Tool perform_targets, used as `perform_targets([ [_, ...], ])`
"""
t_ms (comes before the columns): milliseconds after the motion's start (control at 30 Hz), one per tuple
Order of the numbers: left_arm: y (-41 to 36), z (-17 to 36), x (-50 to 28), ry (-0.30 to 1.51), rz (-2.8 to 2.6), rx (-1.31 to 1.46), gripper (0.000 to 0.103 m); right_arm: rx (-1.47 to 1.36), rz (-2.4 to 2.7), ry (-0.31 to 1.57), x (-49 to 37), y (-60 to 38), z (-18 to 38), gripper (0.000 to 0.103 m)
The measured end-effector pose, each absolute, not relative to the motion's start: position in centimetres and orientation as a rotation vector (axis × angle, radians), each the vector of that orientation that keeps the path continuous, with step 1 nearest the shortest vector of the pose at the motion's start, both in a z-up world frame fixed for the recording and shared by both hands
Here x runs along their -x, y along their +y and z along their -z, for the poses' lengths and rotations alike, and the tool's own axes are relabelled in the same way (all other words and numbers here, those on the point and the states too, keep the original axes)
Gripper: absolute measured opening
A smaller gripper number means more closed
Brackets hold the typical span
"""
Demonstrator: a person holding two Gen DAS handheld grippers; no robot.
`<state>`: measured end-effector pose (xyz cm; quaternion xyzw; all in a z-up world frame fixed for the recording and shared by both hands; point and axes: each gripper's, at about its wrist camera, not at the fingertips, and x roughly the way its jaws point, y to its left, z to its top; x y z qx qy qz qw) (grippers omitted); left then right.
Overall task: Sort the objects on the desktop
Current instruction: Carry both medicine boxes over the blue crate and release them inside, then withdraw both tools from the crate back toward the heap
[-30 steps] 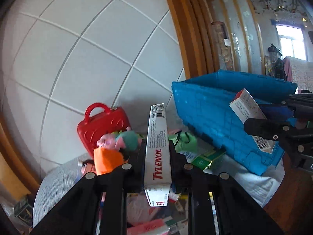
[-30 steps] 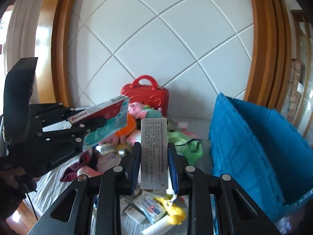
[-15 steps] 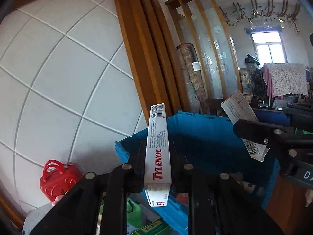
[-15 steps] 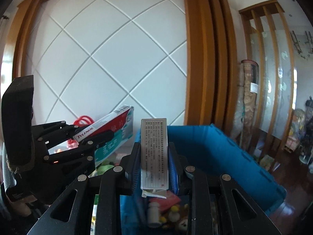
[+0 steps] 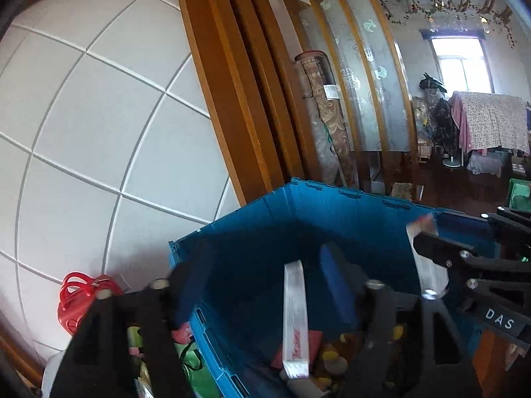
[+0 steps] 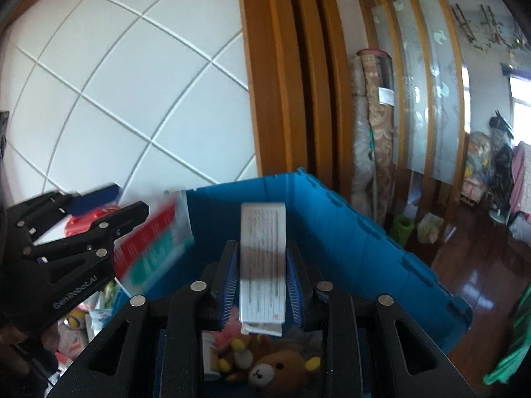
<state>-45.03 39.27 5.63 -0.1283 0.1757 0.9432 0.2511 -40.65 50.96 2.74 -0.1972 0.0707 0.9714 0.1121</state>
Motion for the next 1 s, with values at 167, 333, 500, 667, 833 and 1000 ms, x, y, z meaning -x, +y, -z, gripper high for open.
perform_targets([
  [167, 38.9, -6.2, 44.5, 0.48, -2.59, 0.305, 0.099, 0.555, -2.847, 0.223, 40.1, 51.3, -2.8, 0.054],
  [333, 38.5, -5.8, 43.9, 0.502, -2.617, 0.31, 0.099, 0.5, -2.876, 0.248, 38.5, 50.5, -3.1, 0.06],
  [500, 37.2, -5.7, 43.1, 0.469, -2.654, 0.306, 0.099, 0.447, -2.884, 0.218, 37.0, 49.2, -2.9, 0.07],
  [667, 35.8, -5.5, 42.1, 0.449, -2.696, 0.305, 0.099, 0.447, -2.912, 0.196, 36.1, 48.0, -2.8, 0.076],
  [833, 34.2, -5.0, 41.4, 0.428, -2.733, 0.322, 0.099, 0.443, -2.945, 0.158, 35.5, 46.9, -2.6, 0.086],
  [1000, 32.3, -4.5, 40.6, 0.394, -2.778, 0.334, 0.099, 0.442, -2.991, 0.124, 35.0, 45.3, -2.4, 0.088],
])
